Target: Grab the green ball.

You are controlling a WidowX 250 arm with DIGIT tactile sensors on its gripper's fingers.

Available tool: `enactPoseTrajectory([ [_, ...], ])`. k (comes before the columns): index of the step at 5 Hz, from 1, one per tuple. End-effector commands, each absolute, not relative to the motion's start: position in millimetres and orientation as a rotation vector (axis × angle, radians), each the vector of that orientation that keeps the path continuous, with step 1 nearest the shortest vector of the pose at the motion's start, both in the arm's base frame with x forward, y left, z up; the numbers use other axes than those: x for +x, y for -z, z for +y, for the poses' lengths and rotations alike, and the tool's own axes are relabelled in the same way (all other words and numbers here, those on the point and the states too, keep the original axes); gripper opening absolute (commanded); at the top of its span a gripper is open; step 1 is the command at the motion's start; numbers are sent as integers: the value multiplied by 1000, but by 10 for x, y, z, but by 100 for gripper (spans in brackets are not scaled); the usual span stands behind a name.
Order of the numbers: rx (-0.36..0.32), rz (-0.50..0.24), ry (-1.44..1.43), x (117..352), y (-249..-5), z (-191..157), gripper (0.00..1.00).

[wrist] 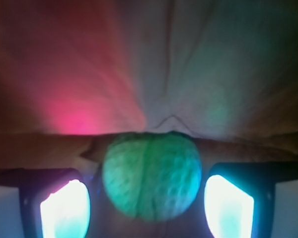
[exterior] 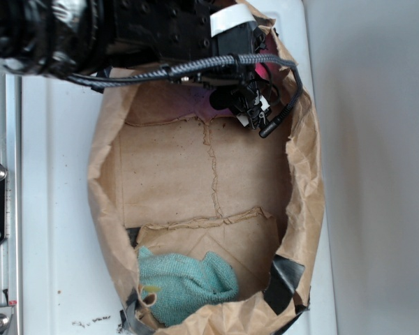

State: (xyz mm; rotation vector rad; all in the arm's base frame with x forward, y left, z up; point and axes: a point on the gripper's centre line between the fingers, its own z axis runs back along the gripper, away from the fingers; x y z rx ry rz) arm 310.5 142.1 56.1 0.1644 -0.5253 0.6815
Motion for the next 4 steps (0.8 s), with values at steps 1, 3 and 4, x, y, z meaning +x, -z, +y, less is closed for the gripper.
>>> enactPoseTrajectory([
  [1,144,-574,-678,3193,-689,1542,0],
  [3,146,-583,-706,3157,-693,1536,0],
  [4,141,-566,-689,3093,-806,1483,0],
])
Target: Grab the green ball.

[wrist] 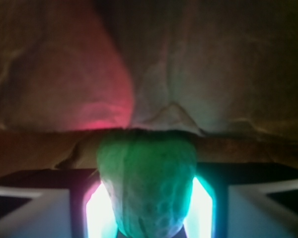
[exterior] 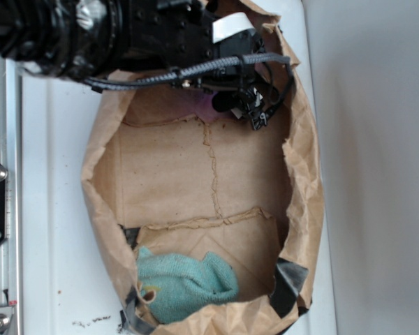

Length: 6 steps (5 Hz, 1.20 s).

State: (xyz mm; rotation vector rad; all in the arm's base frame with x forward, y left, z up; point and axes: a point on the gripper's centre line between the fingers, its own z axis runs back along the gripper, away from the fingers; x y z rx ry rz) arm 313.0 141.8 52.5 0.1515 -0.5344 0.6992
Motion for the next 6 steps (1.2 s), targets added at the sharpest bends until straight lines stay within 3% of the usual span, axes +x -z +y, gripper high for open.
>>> enactPoseTrajectory([
  [1,127,-512,-661,3006,-1053,1374,0],
  [2,113,-457,-639,2930,-1250,1182,0],
  [4,95,-293,-592,3003,-1575,756,0],
  [5,101,-285,-495,2936,-1672,425,0],
  [6,68,-332,-382,2883,-1647,156,0],
])
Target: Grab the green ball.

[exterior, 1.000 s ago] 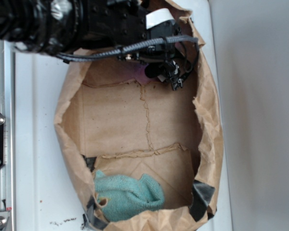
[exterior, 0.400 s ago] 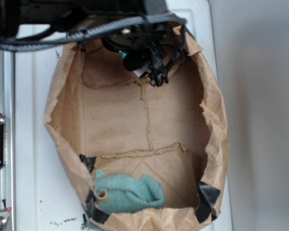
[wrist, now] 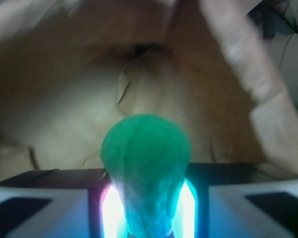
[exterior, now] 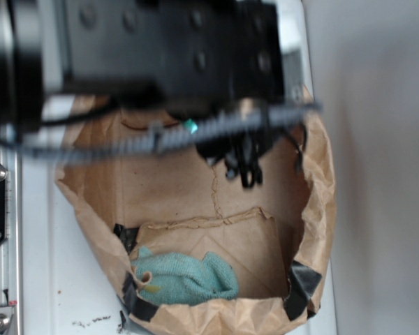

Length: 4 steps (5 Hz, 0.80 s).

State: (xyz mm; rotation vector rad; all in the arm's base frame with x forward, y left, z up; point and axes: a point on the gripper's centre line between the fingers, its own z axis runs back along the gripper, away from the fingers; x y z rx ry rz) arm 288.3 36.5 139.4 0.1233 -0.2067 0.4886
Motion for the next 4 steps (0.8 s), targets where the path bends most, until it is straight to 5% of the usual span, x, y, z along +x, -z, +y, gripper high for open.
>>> enactPoseTrajectory([
  [1,67,-352,-231,2827,-1597,8,0],
  [4,88,-368,-210,2752,-1600,31,0],
])
